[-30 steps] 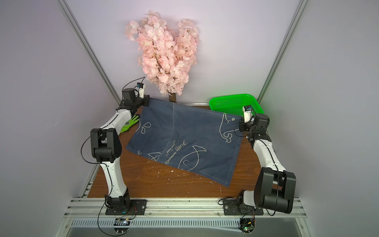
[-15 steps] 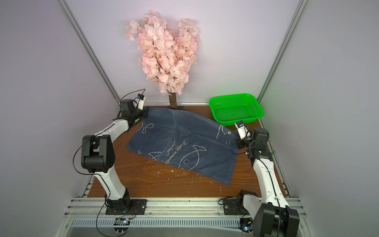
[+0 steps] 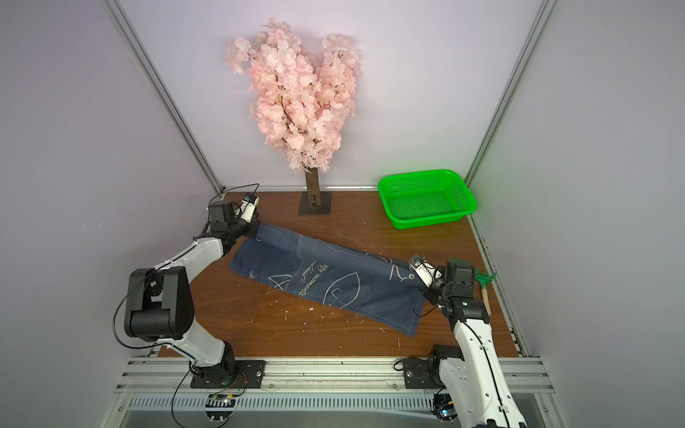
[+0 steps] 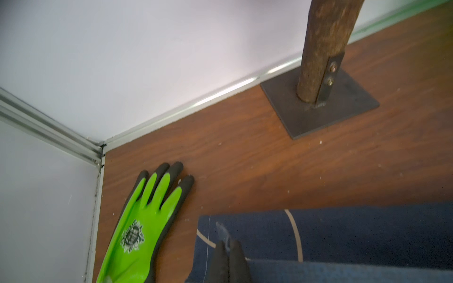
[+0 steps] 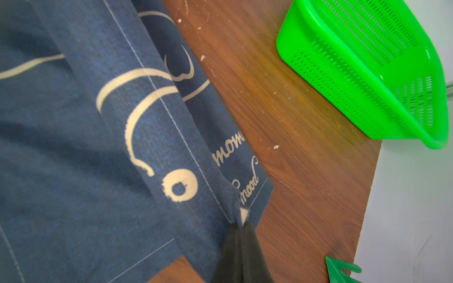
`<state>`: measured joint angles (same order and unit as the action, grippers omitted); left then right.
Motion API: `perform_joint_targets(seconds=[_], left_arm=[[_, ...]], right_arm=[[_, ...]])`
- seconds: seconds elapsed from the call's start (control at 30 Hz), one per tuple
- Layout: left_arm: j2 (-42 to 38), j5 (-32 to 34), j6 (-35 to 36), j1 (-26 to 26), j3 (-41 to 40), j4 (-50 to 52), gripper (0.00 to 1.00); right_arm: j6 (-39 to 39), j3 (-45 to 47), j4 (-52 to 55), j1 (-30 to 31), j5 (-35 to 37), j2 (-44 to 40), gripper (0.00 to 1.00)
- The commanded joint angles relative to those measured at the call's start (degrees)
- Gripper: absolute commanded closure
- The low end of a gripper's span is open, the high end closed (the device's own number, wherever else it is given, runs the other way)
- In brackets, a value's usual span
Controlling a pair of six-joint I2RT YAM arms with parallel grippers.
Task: Roll up the pillowcase
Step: Fold the pillowcase.
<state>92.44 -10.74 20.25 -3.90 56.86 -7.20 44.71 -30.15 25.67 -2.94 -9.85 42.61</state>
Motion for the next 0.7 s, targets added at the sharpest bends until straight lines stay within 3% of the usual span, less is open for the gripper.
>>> perform_joint_targets(seconds=[0.0, 0.13, 0.23, 0.67], left_arm=[[-1.52, 5.96, 3.66, -1.20, -2.41, -0.76, 1.00], [-0.56, 10.36, 3.13, -1.26, -2.70, -1.71, 1.00], [0.42, 9.81, 3.01, -1.28, -2.84, -2.07, 1.00], [4.62, 9.55, 3.46, -1.13, -3.41, -2.73, 0.99]], right_arm=[[3.64, -1.12, 6.26, 1.57, 1.13, -0.69, 0.98], [3.96, -1.48, 9.99, 4.19, 0.37, -1.12, 0.96], [4.33, -1.13, 11.36, 5.95, 0.82, -1.56, 0.91], [1.10, 4.07, 10.01, 13.67, 4.62, -3.66, 0.87]])
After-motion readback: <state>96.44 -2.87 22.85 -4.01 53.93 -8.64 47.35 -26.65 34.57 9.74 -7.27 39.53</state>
